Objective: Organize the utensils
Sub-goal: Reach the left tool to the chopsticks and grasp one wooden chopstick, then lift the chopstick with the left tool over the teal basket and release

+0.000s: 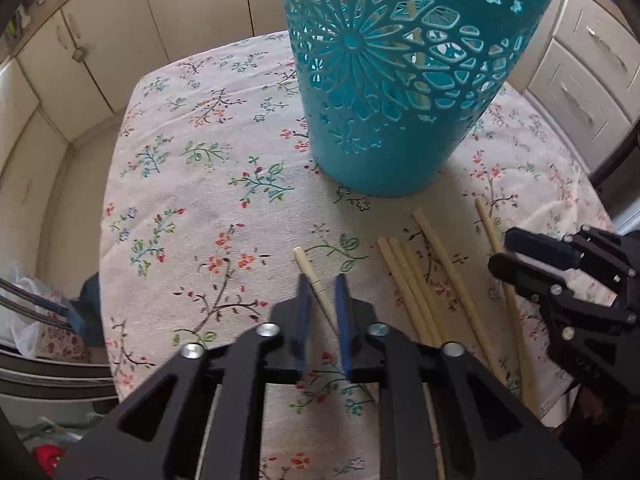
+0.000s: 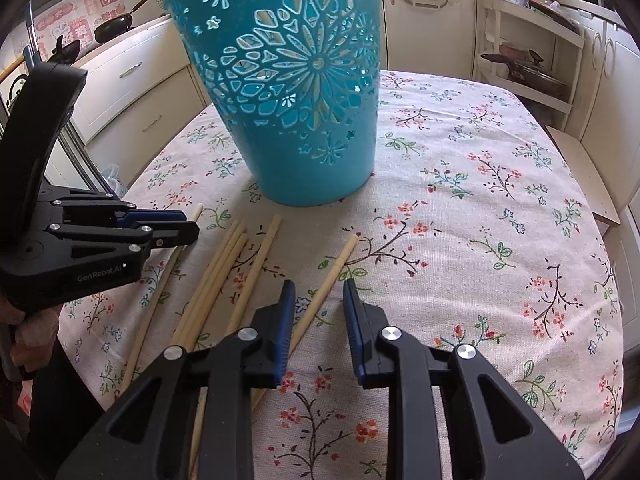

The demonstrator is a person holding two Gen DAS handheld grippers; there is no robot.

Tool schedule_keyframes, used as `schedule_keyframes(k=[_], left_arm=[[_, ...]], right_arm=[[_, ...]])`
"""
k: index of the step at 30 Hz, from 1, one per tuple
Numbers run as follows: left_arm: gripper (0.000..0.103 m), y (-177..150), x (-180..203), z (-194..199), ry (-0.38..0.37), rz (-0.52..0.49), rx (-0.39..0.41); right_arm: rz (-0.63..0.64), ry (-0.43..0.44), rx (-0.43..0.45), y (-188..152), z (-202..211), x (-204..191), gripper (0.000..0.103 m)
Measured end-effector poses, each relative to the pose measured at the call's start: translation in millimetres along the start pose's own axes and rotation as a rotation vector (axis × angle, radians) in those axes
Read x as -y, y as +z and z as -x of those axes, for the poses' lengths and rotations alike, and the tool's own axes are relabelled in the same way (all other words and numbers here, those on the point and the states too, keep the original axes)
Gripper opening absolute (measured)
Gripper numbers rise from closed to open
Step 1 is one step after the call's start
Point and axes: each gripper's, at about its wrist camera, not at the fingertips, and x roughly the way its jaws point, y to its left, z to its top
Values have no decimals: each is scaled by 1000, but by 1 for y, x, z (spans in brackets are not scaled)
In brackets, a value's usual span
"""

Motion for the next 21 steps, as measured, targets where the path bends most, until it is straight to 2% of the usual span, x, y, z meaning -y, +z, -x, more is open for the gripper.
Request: schedule_keyframes(k=[3, 6, 8, 10, 12, 14, 15, 21], left_arm=[[5, -2, 2, 1, -28, 2, 13], [6, -1, 6, 1, -17, -34, 9], [8, 1, 6, 0, -8, -36, 0], [16, 3, 7, -1, 23, -42, 4], [16, 4, 9, -2, 44, -48, 12], [13, 4, 11, -1, 52, -55, 17], [6, 3, 13, -1, 44, -60, 19], [5, 1, 17, 3, 53, -56, 27]], right_arm=[[-5, 4, 8, -2, 0, 0, 25], [-3, 6, 15, -3, 0, -1, 25], [-1, 9, 18, -3, 0, -1, 28], [5, 9, 26, -3, 0, -3, 31], [18, 4, 31, -4, 0, -6, 32], [22, 1, 36, -3, 0, -6, 32], [22, 2, 39, -3, 0, -6, 32], [35, -10, 51, -4, -1, -8, 32]])
